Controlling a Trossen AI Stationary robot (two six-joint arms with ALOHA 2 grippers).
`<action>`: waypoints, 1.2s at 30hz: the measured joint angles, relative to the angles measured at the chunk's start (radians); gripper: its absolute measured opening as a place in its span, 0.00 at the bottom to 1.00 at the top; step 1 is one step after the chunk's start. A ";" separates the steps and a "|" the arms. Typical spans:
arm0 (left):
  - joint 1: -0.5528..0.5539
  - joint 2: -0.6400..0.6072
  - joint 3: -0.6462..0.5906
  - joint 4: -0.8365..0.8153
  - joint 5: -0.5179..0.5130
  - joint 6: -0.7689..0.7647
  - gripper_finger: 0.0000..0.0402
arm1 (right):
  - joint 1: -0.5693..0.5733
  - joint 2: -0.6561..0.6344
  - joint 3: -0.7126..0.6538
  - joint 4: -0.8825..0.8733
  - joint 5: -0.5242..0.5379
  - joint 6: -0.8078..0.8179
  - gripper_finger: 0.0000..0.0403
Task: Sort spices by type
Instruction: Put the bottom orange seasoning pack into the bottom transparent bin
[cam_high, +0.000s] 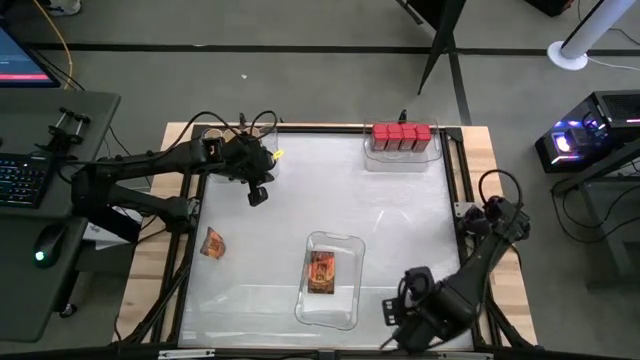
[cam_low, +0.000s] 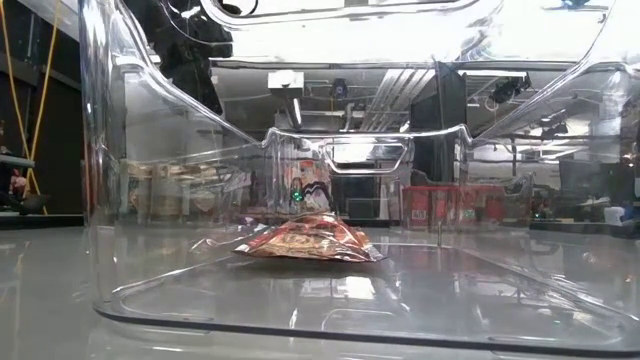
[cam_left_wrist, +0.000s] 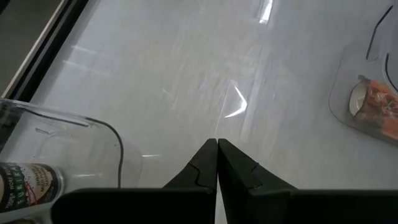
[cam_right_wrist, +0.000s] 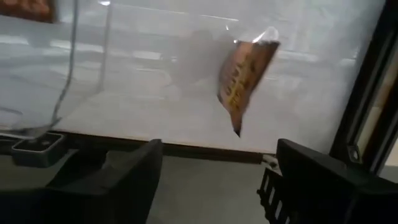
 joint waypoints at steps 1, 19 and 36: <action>0.000 0.000 0.000 0.000 0.000 0.000 0.00 | 0.008 0.003 0.000 0.000 -0.001 0.011 0.79; -0.001 0.000 0.000 -0.001 0.036 -0.037 0.00 | -0.062 0.000 -0.462 0.460 -0.126 0.038 0.80; 0.000 0.000 0.000 -0.001 0.035 -0.034 0.00 | -0.111 -0.001 -0.569 0.487 -0.165 0.013 0.62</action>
